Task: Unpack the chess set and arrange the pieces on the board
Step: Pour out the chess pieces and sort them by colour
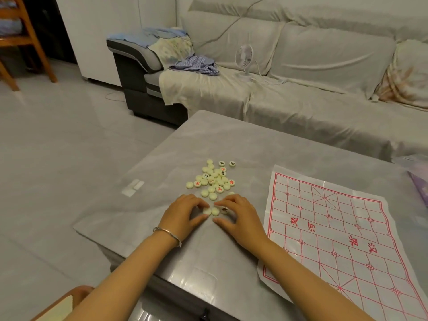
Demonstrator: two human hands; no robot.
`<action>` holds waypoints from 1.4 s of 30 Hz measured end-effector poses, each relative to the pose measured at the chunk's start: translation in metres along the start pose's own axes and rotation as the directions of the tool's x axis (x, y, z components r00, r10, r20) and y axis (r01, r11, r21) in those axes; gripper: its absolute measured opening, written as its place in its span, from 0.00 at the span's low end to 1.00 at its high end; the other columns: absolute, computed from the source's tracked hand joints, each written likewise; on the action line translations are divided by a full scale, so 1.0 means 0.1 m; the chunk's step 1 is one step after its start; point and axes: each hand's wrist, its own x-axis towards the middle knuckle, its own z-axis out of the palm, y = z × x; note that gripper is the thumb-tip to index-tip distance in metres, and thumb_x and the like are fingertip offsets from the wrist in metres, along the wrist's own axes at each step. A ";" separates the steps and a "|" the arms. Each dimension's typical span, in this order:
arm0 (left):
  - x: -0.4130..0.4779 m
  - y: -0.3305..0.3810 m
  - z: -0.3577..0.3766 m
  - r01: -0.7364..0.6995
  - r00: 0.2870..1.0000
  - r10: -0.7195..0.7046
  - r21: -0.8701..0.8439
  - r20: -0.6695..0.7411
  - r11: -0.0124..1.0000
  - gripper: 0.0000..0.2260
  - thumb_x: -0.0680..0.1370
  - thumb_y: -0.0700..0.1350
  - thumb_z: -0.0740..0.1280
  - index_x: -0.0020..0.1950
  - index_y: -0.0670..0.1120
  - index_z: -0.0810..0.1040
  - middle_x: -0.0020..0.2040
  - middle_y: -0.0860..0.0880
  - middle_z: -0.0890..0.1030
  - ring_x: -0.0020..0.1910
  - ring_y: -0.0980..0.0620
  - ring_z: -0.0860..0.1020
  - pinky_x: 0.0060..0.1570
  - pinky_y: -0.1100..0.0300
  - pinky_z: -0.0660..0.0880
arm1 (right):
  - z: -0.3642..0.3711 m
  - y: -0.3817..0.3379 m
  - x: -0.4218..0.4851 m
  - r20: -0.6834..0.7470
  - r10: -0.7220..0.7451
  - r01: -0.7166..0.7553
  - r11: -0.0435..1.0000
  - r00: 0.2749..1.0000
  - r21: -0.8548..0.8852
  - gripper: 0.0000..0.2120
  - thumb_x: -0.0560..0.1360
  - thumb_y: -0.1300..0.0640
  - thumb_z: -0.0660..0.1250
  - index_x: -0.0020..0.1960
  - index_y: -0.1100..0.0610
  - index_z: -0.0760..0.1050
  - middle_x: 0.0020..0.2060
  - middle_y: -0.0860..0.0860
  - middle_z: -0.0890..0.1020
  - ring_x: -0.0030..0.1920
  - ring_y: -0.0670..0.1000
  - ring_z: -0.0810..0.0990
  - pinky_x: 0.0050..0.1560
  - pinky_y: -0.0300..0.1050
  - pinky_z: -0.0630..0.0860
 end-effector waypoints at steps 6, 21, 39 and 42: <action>0.01 -0.02 -0.06 0.043 0.998 -0.038 -0.092 0.058 0.995 0.07 0.73 0.52 0.69 0.46 0.51 0.81 0.39 0.55 0.77 0.42 0.55 0.72 0.44 0.61 0.71 | 0.03 -0.03 0.03 0.023 0.100 -0.102 0.990 0.995 0.098 0.09 0.72 0.46 0.69 0.48 0.49 0.82 0.47 0.43 0.74 0.51 0.43 0.69 0.53 0.40 0.67; 0.33 -0.01 -0.02 0.090 0.994 -0.094 0.075 0.052 0.993 0.15 0.80 0.51 0.58 0.65 0.52 0.73 0.64 0.52 0.73 0.63 0.50 0.69 0.60 0.57 0.66 | -0.20 0.22 0.30 -0.069 0.269 -0.258 0.957 0.961 0.134 0.11 0.72 0.50 0.70 0.53 0.50 0.80 0.47 0.46 0.76 0.48 0.46 0.74 0.46 0.35 0.71; 0.56 0.08 0.03 0.185 0.983 -0.185 -0.023 0.016 0.982 0.08 0.72 0.53 0.69 0.45 0.51 0.80 0.40 0.55 0.76 0.44 0.55 0.71 0.40 0.61 0.66 | -0.20 0.27 0.40 -0.068 0.210 -0.198 0.969 0.975 0.150 0.04 0.72 0.52 0.71 0.42 0.49 0.76 0.41 0.45 0.75 0.39 0.42 0.72 0.38 0.30 0.67; 0.56 0.05 0.04 0.179 0.982 -0.175 -0.049 0.065 0.983 0.08 0.72 0.55 0.69 0.41 0.51 0.80 0.38 0.54 0.76 0.42 0.54 0.71 0.39 0.62 0.65 | -0.21 0.27 0.47 -0.078 0.181 -0.166 0.971 0.980 0.170 0.03 0.74 0.53 0.69 0.48 0.48 0.78 0.44 0.47 0.76 0.40 0.43 0.73 0.40 0.29 0.68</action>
